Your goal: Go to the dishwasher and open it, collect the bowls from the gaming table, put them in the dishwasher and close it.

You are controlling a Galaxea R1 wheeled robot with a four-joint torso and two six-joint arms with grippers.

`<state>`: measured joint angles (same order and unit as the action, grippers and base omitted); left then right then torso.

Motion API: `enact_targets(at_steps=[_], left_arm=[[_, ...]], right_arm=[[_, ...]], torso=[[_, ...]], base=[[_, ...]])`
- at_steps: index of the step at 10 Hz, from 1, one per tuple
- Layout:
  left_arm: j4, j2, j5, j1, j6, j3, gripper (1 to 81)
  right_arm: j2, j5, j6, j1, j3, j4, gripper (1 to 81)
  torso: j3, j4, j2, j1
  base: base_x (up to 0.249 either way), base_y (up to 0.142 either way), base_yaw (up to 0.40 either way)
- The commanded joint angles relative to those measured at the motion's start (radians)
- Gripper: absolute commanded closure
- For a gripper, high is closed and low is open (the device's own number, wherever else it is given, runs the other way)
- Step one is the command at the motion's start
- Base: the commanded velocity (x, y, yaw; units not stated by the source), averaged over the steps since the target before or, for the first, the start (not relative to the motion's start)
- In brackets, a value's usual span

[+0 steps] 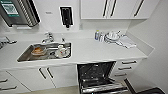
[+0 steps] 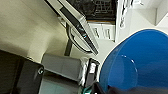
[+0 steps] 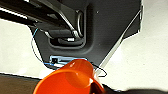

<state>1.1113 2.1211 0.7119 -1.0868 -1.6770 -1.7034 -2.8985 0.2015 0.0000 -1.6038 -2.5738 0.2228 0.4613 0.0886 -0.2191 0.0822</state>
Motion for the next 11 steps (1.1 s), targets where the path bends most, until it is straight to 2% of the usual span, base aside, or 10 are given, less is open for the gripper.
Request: enact_targets(at_steps=[1,2,3,4,5,8,11], left_arm=[[0.007,-0.104,-0.351,0.219,0.031,0.082,81.1],[0.021,-0.104,-0.427,0.260,0.030,0.105,81.1],[0.035,-0.101,-0.558,0.310,0.030,0.152,81.1],[0.053,-0.096,-0.644,0.349,0.030,0.183,81.1],[0.056,-0.093,-0.712,0.388,0.030,0.209,81.1],[0.101,-0.082,-0.907,0.507,0.031,0.301,81.1],[0.102,0.007,-1.132,0.606,0.054,0.376,81.1]], right_arm=[[0.014,-0.063,-0.002,-0.008,0.006,0.000,81.1],[0.014,-0.063,0.000,-0.008,0.006,0.000,81.1],[0.013,-0.063,-0.002,-0.008,0.008,0.000,81.1],[0.013,-0.063,-0.002,-0.008,0.009,0.000,81.1],[0.013,-0.063,-0.002,-0.009,0.009,0.000,81.1],[0.013,-0.063,-0.002,-0.009,0.009,0.000,81.1],[0.013,-0.062,-0.002,-0.011,0.011,0.003,81.1]], torso=[[0.062,0.000,0.000,0.000],[0.100,0.000,0.000,0.000],[0.132,0.000,0.000,0.000],[0.160,0.000,0.000,0.000],[0.105,0.000,0.001,0.000],[0.136,0.000,0.001,0.001],[0.136,0.000,0.002,0.002]], base=[[0.000,0.000,0.000],[0.000,0.000,0.000],[0.000,0.000,0.000],[0.000,0.000,0.000],[0.000,0.000,0.000],[0.000,0.000,0.000],[0.000,0.000,0.000]])
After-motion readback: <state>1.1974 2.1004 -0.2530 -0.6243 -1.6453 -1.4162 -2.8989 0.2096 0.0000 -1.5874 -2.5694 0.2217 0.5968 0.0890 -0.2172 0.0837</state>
